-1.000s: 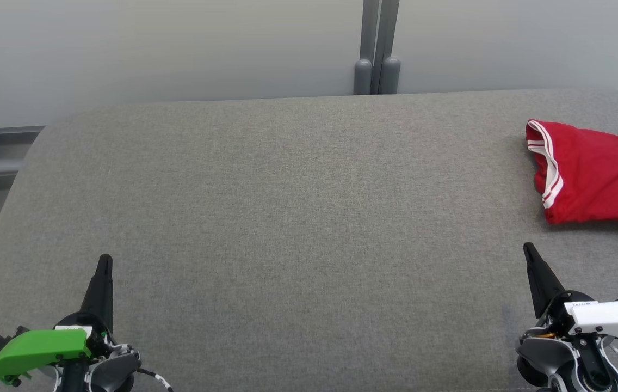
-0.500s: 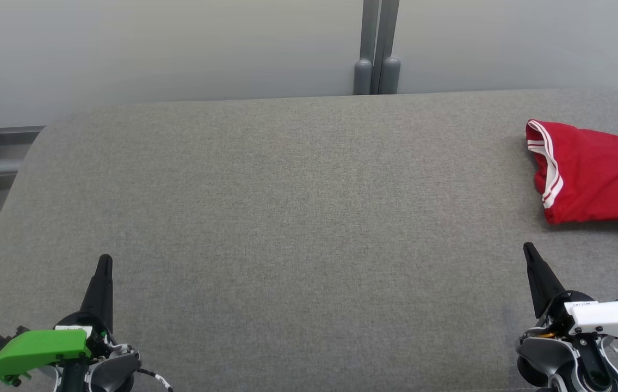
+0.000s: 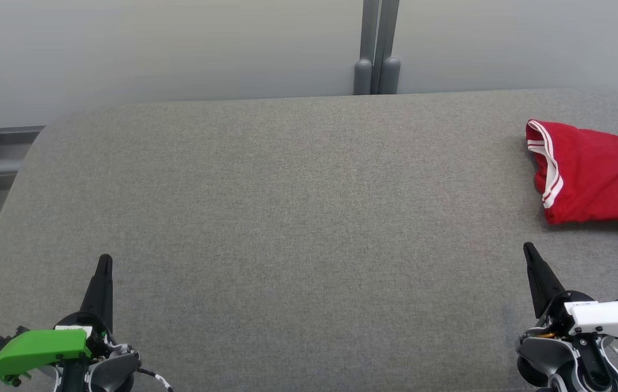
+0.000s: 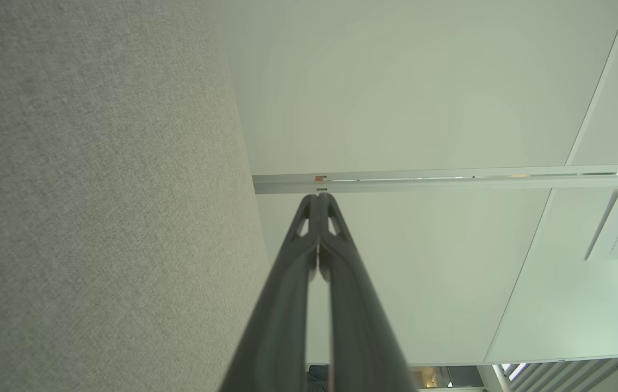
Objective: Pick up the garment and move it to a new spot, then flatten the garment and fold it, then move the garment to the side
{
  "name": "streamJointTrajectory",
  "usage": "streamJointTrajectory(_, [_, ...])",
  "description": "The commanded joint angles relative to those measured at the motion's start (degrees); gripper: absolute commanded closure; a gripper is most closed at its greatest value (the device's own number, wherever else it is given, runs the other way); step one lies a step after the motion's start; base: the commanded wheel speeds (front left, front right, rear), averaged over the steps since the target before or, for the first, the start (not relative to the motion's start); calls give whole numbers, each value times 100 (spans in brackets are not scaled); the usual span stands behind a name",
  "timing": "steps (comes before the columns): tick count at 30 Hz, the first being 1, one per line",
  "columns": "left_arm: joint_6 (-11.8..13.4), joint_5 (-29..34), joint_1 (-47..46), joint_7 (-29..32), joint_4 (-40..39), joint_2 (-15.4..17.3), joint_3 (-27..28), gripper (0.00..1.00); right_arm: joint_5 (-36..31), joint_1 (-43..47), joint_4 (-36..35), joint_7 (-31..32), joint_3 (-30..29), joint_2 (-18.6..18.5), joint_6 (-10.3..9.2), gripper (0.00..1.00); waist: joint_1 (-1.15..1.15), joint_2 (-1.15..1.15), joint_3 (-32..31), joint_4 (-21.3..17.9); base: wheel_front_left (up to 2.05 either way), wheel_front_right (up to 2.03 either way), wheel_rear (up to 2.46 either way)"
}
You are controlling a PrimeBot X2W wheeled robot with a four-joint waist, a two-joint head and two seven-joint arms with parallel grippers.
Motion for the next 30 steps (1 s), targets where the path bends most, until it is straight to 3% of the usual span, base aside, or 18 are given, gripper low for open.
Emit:
streamJointTrajectory(1, [-32,-1,-94,8,-22,38,16,100,20,-30,-22,39,-13,-26,2,100,0,0,0,0,0,0,0])
streamJointTrajectory(30, [-32,-2,-93,7,-22,38,15,100,20,-30,-22,39,-13,-26,2,100,0,0,0,0,0,0,0])
